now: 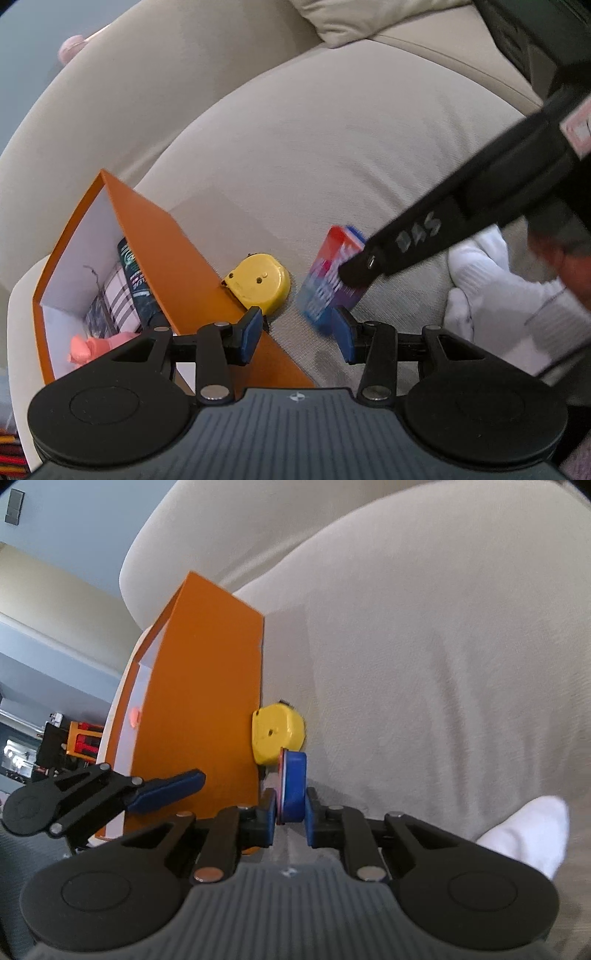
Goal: Organize rigid objects
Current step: 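Grasp the yellow tape measure with the left gripper while the right grasps the tin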
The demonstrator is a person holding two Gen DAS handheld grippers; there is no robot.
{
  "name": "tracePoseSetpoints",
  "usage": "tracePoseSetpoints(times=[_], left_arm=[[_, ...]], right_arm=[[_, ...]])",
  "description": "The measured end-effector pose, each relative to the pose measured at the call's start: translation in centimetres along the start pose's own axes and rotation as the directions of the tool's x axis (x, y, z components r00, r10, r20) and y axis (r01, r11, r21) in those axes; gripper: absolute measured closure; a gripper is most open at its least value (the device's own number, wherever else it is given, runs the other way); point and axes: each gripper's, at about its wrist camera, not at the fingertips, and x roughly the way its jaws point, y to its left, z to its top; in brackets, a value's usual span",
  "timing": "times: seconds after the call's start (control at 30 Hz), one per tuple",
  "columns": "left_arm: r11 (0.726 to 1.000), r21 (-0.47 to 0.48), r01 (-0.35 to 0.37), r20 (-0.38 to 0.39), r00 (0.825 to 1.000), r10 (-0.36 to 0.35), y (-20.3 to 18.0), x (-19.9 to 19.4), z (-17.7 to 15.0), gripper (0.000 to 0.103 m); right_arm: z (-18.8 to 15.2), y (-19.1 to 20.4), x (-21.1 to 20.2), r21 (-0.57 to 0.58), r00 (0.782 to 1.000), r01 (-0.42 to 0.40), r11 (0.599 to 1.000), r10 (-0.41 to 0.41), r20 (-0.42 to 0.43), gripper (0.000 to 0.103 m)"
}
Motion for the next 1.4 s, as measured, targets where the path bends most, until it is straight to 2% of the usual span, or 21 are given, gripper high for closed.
tracePoseSetpoints(times=[0.1,0.17,0.3,0.47,0.57,0.67,0.77,0.93,1.03,1.17,1.3,1.4], left_arm=[[0.997,0.075,0.021,-0.012,1.0,-0.02,-0.1,-0.1,0.4,0.051],[0.989,0.144,0.028,-0.018,1.0,-0.026,-0.1,-0.1,0.9,0.047],[0.961,0.27,0.059,-0.035,0.998,-0.051,0.0,0.0,2.2,0.046],[0.908,0.409,0.096,-0.086,0.994,-0.066,0.7,1.0,4.0,0.042],[0.882,0.452,0.132,-0.134,0.988,-0.079,1.6,2.1,4.9,0.041],[0.857,0.49,0.163,-0.187,0.979,-0.079,2.1,3.5,5.5,0.038],[0.818,0.552,0.163,-0.217,0.975,-0.049,1.7,4.9,5.6,0.034],[0.755,0.609,0.244,-0.322,0.946,-0.047,0.7,7.9,5.8,0.027],[0.724,0.637,0.263,-0.375,0.927,-0.006,0.3,10.1,6.0,0.027],[0.746,0.586,0.317,-0.446,0.894,-0.03,0.5,11.9,6.5,0.029],[0.743,0.577,0.339,-0.469,0.883,-0.038,0.3,12.6,6.1,0.036],[0.749,0.566,0.343,-0.47,0.881,-0.049,0.4,12.7,5.9,0.041]], right_arm=[[0.2,-1.0,-1.0,0.027,0.999,0.025,0.999,-0.026,0.02,0.088],[0.5,-1.6,-1.4,0.047,0.999,0.042,0.998,-0.043,0.032,0.088],[1.0,-2.6,-1.8,0.075,0.997,0.047,0.996,-0.051,0.05,0.088],[1.4,-3.0,-1.6,0.056,0.996,0.075,0.996,-0.077,0.047,0.086],[1.5,-3.5,-1.6,0.057,0.992,0.111,0.992,-0.114,0.05,0.081],[1.6,-4.2,-1.5,0.095,0.994,0.093,0.991,-0.098,0.052,0.08],[1.7,-4.7,-1.8,0.114,0.993,0.083,0.99,-0.091,0.069,0.08],[1.9,-5.2,-1.9,0.14,0.992,0.069,0.988,-0.083,0.094,0.08],[1.9,-5.4,-2.2,0.149,0.992,0.063,0.987,-0.079,0.099,0.08],[1.9,-5.7,-2.4,0.136,0.992,0.066,0.989,-0.08,0.101,0.079],[2.0,-5.5,-1.6,0.143,0.991,0.072,0.987,-0.087,0.098,0.077],[2.1,-5.4,-1.4,0.147,0.991,0.072,0.987,-0.087,0.099,0.076]])
